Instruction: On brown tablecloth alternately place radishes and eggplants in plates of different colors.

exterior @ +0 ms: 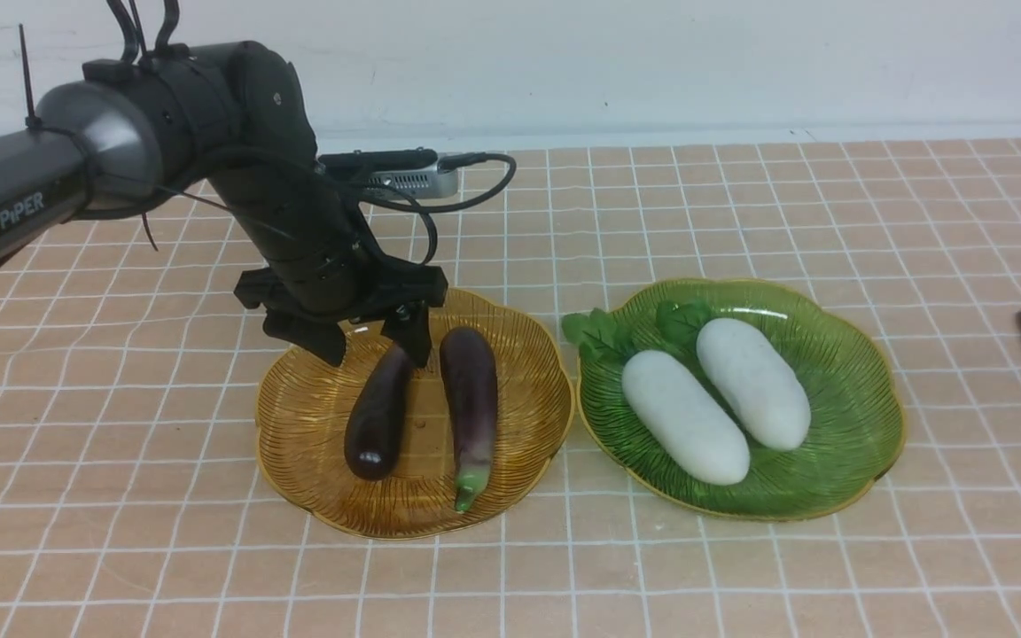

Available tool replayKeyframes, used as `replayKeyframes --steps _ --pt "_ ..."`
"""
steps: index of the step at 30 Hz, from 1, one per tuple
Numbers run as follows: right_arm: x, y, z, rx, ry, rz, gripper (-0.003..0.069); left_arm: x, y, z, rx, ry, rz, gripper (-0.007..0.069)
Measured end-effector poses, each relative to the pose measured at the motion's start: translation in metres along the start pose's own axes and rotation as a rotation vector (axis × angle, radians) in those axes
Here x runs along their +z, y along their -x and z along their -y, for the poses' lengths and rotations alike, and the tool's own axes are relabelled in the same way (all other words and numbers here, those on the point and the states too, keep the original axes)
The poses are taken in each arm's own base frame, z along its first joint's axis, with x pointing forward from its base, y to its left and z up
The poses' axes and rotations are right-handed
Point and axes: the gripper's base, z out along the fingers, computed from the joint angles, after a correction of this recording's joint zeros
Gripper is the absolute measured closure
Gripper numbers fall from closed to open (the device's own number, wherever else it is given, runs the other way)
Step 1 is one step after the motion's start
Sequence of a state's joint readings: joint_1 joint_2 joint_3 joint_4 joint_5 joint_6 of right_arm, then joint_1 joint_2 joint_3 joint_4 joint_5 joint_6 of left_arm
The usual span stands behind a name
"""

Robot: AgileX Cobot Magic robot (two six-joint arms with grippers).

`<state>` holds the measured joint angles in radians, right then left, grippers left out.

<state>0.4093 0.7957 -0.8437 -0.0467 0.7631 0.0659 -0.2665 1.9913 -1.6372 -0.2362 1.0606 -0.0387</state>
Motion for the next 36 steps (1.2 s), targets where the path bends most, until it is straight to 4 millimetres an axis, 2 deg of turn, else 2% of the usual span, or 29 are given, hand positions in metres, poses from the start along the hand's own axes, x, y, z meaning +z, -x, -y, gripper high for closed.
replayKeyframes --steps 1,2,5,6,8,13,14,18,31,36 --pt "-0.004 -0.016 0.000 0.008 0.011 0.077 0.0674 0.000 0.000 0.000 0.000 0.000 0.000 0.0116" --pt "-0.013 -0.023 -0.001 0.016 0.021 0.174 0.0674 0.000 0.000 0.000 0.000 0.000 0.000 0.0135" --pt "-0.019 -0.055 -0.001 0.027 0.034 0.282 0.0674 0.000 0.000 0.000 0.000 0.000 -0.003 0.0221" --pt "-0.022 -0.059 -0.001 0.028 0.036 0.320 0.0674 0.000 0.000 0.000 0.000 0.000 -0.003 0.0242" --pt "-0.023 -0.072 -0.001 0.029 0.038 0.342 0.0674 0.000 -0.001 0.000 0.000 0.000 -0.006 0.0361" --pt "-0.025 -0.077 0.000 0.006 0.031 0.409 0.0674 0.000 -0.001 0.000 0.000 0.000 -0.011 0.0593" --pt "-0.027 -0.077 0.000 -0.002 0.028 0.431 0.0674 0.000 -0.001 0.000 0.000 0.000 -0.012 0.0608" --pt "-0.034 -0.076 0.000 -0.019 0.021 0.480 0.0674 0.000 -0.003 0.000 0.001 0.001 -0.030 0.0628" --pt "-0.034 -0.076 0.000 -0.025 0.019 0.480 0.0674 0.000 -0.004 0.000 0.005 0.003 -0.043 0.0628" --pt "-0.032 -0.091 0.001 -0.022 0.011 0.484 0.0674 0.000 -0.005 0.000 0.006 0.004 -0.060 0.0628"
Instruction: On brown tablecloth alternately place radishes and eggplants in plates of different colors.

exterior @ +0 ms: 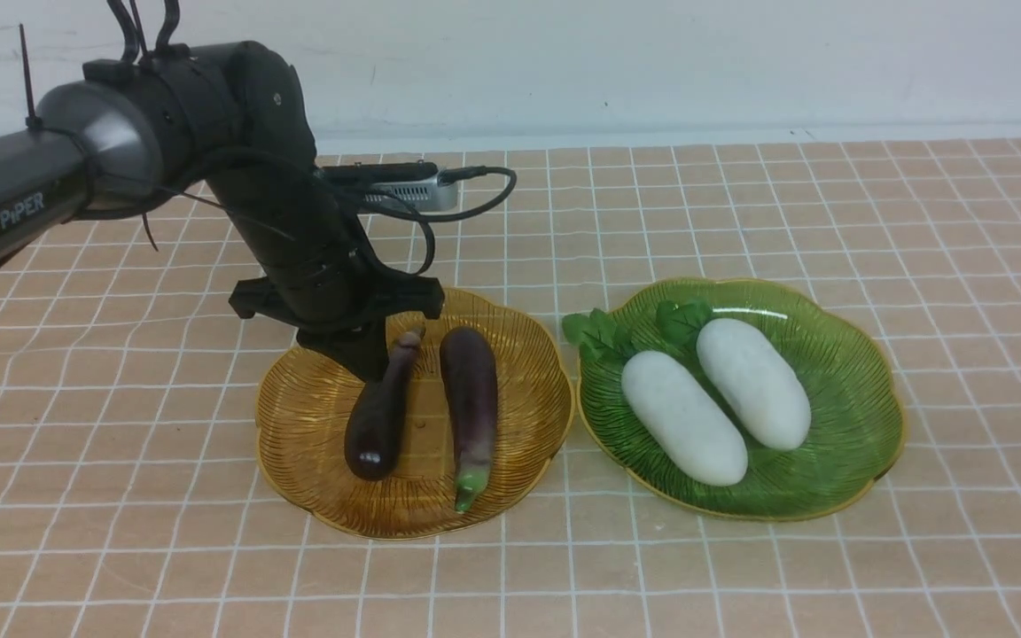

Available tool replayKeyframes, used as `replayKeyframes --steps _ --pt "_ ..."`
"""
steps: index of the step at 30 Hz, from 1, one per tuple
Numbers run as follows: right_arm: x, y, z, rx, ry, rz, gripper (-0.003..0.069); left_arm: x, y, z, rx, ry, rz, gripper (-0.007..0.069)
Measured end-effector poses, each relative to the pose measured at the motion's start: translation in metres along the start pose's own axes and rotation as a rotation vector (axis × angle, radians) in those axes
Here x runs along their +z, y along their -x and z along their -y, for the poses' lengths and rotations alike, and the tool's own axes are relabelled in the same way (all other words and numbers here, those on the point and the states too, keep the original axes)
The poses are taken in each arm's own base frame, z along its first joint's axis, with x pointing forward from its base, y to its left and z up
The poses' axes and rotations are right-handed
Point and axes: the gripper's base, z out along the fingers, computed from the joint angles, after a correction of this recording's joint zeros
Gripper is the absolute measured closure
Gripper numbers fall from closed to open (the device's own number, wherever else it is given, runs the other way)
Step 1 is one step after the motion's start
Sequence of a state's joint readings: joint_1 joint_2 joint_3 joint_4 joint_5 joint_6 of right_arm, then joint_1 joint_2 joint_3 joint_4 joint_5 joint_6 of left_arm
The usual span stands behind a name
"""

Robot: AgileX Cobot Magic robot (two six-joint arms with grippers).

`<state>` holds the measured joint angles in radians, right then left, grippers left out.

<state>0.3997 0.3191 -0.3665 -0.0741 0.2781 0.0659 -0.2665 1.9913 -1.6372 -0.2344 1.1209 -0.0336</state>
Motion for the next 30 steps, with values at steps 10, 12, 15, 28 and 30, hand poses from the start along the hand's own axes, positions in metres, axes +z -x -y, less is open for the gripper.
replayKeyframes --steps 10,12,15,28,30 --pt "-0.022 -0.084 0.013 0.015 -0.259 -0.031 0.0674 0.000 0.000 0.000 0.022 0.000 0.003 0.0628" --pt "-0.023 -0.095 0.014 0.019 -0.300 -0.044 0.0674 -0.002 0.000 0.000 0.035 0.000 0.001 0.0628" --pt "-0.023 -0.110 0.016 0.028 -0.333 -0.089 0.0674 -0.018 -0.003 0.002 0.069 0.012 0.026 0.0628" --pt "-0.024 -0.122 0.017 0.044 -0.357 -0.169 0.0674 -0.149 -0.057 0.010 0.173 0.131 0.255 0.0627" --pt "-0.024 -0.122 0.017 0.044 -0.357 -0.169 0.0674 -0.159 -0.069 0.011 0.176 0.129 0.278 0.0627"
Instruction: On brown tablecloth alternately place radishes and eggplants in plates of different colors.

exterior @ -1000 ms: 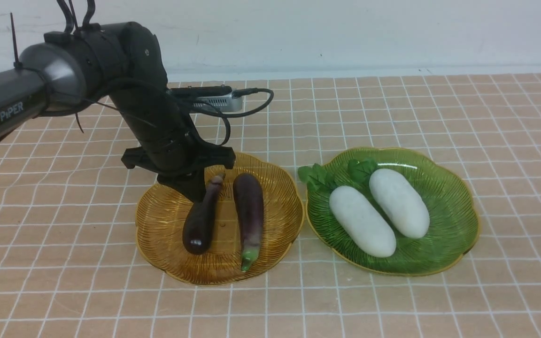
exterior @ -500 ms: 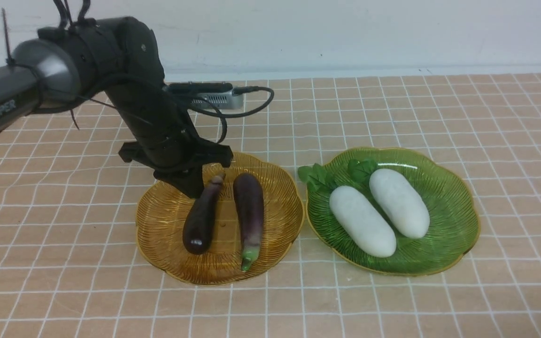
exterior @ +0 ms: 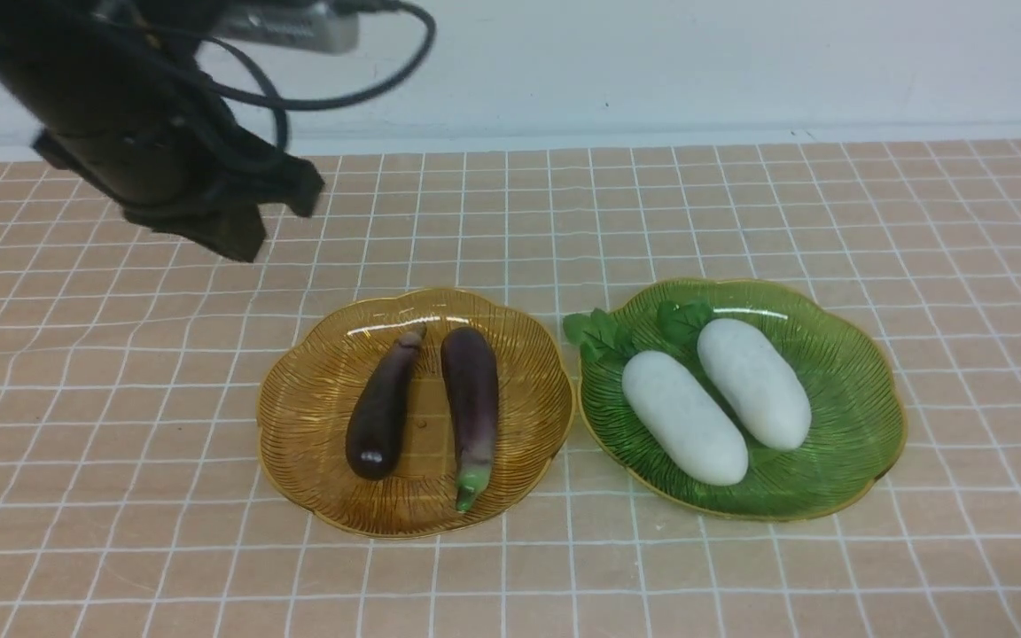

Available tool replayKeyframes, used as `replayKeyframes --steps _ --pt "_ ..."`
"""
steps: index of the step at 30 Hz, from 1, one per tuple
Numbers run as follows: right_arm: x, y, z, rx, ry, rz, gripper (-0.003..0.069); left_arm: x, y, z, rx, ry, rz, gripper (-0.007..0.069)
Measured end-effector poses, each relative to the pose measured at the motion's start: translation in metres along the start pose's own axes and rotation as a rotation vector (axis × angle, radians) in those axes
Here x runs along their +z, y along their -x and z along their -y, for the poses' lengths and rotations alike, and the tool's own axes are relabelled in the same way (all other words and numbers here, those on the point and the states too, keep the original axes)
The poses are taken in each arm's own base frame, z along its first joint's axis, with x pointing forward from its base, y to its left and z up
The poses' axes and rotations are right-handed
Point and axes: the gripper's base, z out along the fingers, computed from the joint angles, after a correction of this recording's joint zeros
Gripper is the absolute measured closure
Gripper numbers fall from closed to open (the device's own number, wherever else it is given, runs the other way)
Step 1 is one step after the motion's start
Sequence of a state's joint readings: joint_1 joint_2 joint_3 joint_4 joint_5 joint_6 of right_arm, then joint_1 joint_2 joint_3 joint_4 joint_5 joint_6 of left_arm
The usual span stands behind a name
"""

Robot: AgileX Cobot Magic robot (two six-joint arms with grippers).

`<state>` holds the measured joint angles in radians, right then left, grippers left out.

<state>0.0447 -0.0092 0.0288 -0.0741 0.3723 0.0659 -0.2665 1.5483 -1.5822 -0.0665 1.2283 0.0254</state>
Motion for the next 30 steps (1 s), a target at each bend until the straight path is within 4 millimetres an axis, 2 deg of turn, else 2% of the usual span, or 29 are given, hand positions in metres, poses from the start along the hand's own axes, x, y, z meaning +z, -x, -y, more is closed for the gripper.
replayKeyframes --steps 3,6,8,12,13,16,22,30 --pt "0.000 0.000 0.000 0.000 0.000 -0.001 0.0674 -0.028 -0.030 0.001 -0.001 0.004 0.033 0.0627" --pt "0.000 0.000 0.000 0.000 0.000 -0.002 0.0674 -0.043 -0.063 0.002 0.000 0.007 0.043 0.0627" --pt "0.000 0.000 0.000 0.000 0.000 -0.002 0.0674 -0.042 -0.094 0.002 -0.003 0.008 0.057 0.0627" --pt "0.000 0.000 0.000 0.000 0.000 -0.002 0.0674 -0.040 -0.141 0.004 -0.018 -0.010 0.223 0.0627" --pt "0.000 0.000 0.000 0.000 0.000 -0.002 0.0674 -0.032 -0.164 0.005 -0.046 -0.036 0.350 0.0627" --pt "0.000 0.000 0.000 0.000 0.000 -0.003 0.0674 -0.015 -0.194 0.006 -0.105 -0.082 0.474 0.0627" --pt "0.000 0.000 0.000 0.000 0.000 -0.003 0.0674 0.002 -0.226 0.003 -0.190 -0.112 0.702 0.0627" --pt "0.000 0.000 0.000 0.000 0.000 -0.003 0.0674 0.017 -0.242 0.001 -0.171 -0.092 0.693 0.0627"
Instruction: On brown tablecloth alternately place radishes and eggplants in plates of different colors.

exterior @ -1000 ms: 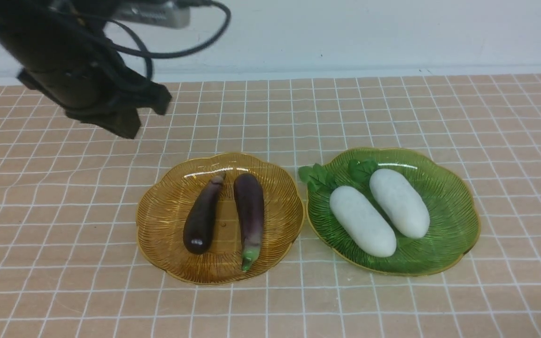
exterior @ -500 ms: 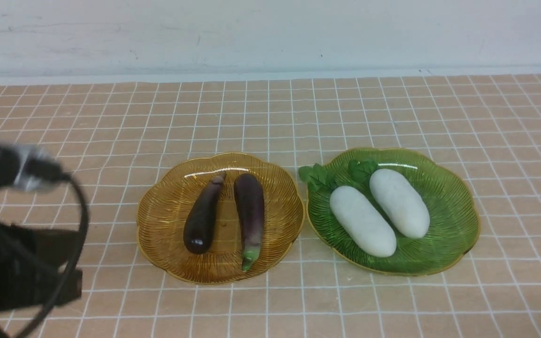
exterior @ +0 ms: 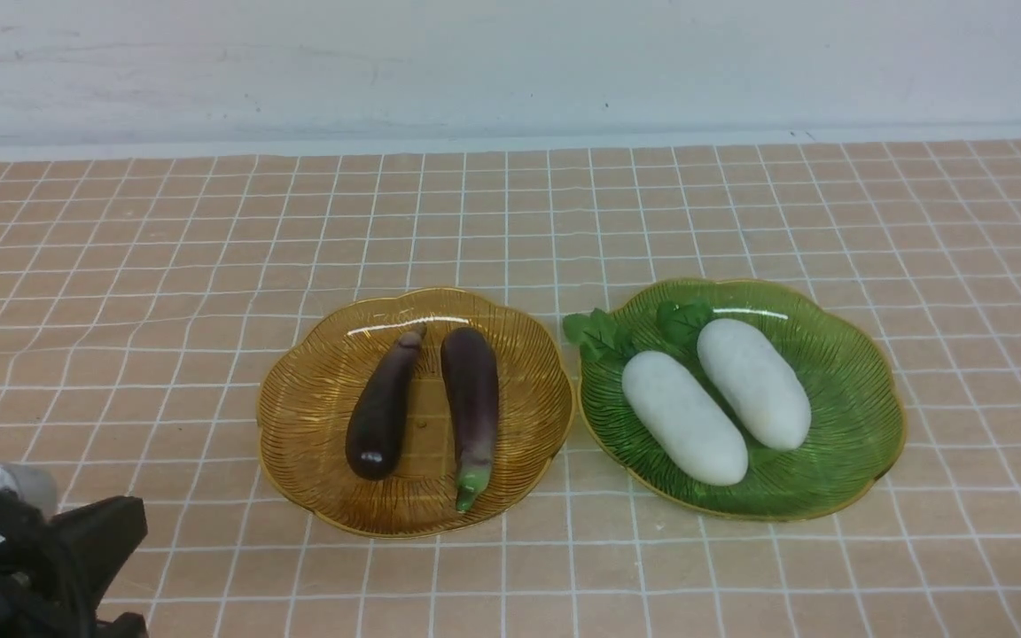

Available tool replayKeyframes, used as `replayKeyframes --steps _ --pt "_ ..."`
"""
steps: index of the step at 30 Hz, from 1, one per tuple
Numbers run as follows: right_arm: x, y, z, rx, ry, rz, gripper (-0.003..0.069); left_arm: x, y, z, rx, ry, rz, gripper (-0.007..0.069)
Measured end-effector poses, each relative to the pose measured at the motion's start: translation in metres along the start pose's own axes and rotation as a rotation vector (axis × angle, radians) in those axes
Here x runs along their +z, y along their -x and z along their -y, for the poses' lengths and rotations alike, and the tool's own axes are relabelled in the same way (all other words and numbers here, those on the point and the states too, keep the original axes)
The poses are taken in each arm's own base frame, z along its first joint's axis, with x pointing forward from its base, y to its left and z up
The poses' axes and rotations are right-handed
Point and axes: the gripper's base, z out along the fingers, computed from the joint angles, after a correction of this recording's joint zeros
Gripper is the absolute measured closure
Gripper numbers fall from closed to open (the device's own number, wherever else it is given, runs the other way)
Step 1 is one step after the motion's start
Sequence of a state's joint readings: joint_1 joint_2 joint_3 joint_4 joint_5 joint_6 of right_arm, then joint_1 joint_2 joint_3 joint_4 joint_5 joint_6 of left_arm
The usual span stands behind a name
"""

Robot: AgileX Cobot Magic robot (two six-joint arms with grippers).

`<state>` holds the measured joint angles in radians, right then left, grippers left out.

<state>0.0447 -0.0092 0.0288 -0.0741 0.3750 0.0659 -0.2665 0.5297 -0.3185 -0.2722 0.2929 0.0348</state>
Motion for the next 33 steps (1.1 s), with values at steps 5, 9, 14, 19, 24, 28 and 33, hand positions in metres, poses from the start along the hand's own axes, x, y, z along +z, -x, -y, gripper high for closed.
replayKeyframes --steps 5,9,14,19,24,28,33 --pt "0.000 0.000 0.000 0.000 0.000 0.000 0.0674 0.000 0.000 -0.001 0.054 0.008 0.003 0.0627" --pt "0.000 0.000 0.000 0.000 0.000 0.000 0.0674 -0.001 0.001 -0.002 0.099 0.022 0.011 0.0627" --pt "0.000 0.000 0.000 0.000 0.000 0.000 0.0674 -0.018 -0.020 -0.016 0.151 0.117 0.104 0.0627" --pt "0.000 0.000 0.000 0.000 0.000 0.000 0.0674 -0.023 -0.066 -0.029 0.176 0.194 0.163 0.0627" --pt "0.000 0.000 0.000 0.000 0.000 0.000 0.0674 -0.023 -0.087 -0.034 0.202 0.203 0.202 0.0627" --pt "0.000 0.000 0.000 -0.001 0.000 0.000 0.0674 -0.022 -0.093 -0.035 0.206 0.210 0.141 0.0627" --pt "0.000 0.000 0.000 -0.001 0.000 0.000 0.0674 -0.022 -0.095 -0.035 0.204 0.211 0.121 0.0627"
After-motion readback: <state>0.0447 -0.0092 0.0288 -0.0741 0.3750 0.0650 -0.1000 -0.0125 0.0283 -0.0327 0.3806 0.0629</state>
